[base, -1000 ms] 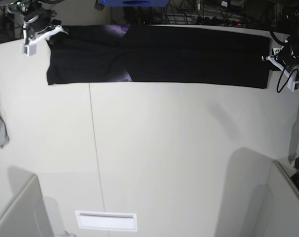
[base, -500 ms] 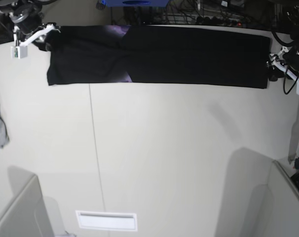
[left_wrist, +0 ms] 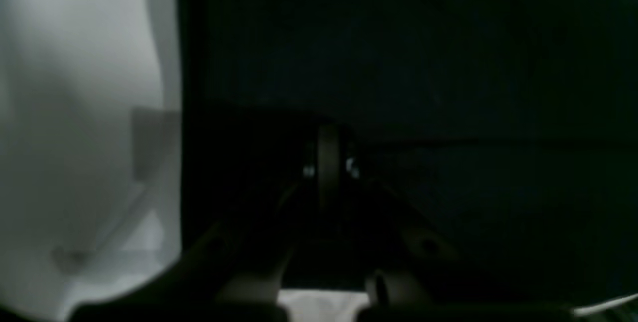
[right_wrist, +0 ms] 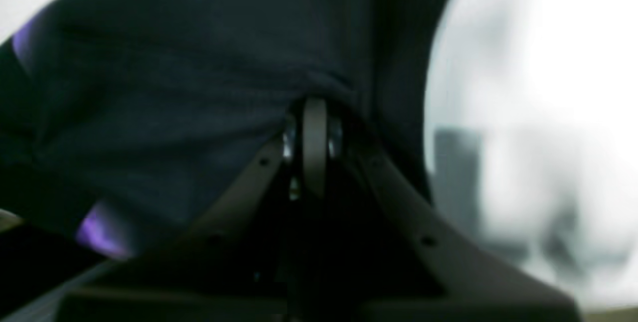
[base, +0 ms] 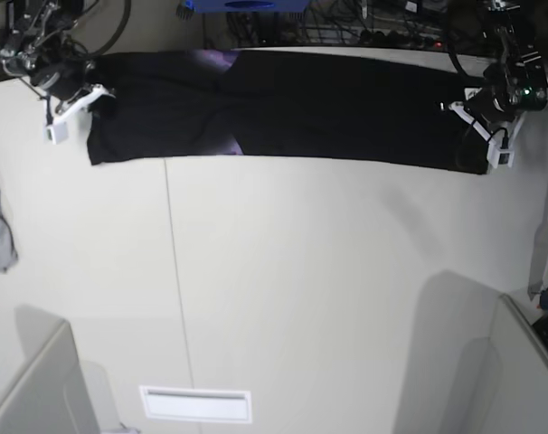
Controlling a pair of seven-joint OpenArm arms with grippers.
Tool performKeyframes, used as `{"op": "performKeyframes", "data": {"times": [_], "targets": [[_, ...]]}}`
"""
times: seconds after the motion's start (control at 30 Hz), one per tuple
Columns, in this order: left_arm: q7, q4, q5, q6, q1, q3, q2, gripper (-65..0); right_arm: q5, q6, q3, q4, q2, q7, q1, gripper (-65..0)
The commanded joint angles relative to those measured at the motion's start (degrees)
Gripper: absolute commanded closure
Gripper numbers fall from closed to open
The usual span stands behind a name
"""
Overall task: Fold the T-shirt properly
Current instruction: 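Grasp both short ends of the folded strip with both grippers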
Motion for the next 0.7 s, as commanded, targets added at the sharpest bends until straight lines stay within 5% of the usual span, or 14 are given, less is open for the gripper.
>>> {"op": "performKeyframes", "data": {"times": [0.0, 0.47, 0.67], "targets": [[-0.09, -1.61, 2.29, 0.52, -1.02, 0.05, -0.46, 0.0, -5.06, -0.47, 0.08, -0.85, 0.56, 0.57, 2.61, 0.0], [0.08, -15.77, 3.35, 0.61, -23.26, 5.15, -0.55, 0.0, -28.53, -0.74, 0.17, -19.04, -0.14, 9.27, 28.63, 0.0], [0.08, -15.59, 2.82, 0.61, -25.55, 4.98, -0.64, 0.0, -29.23, -0.38, 0.17, -17.37, -0.23, 9.09, 28.98, 0.0]]}}
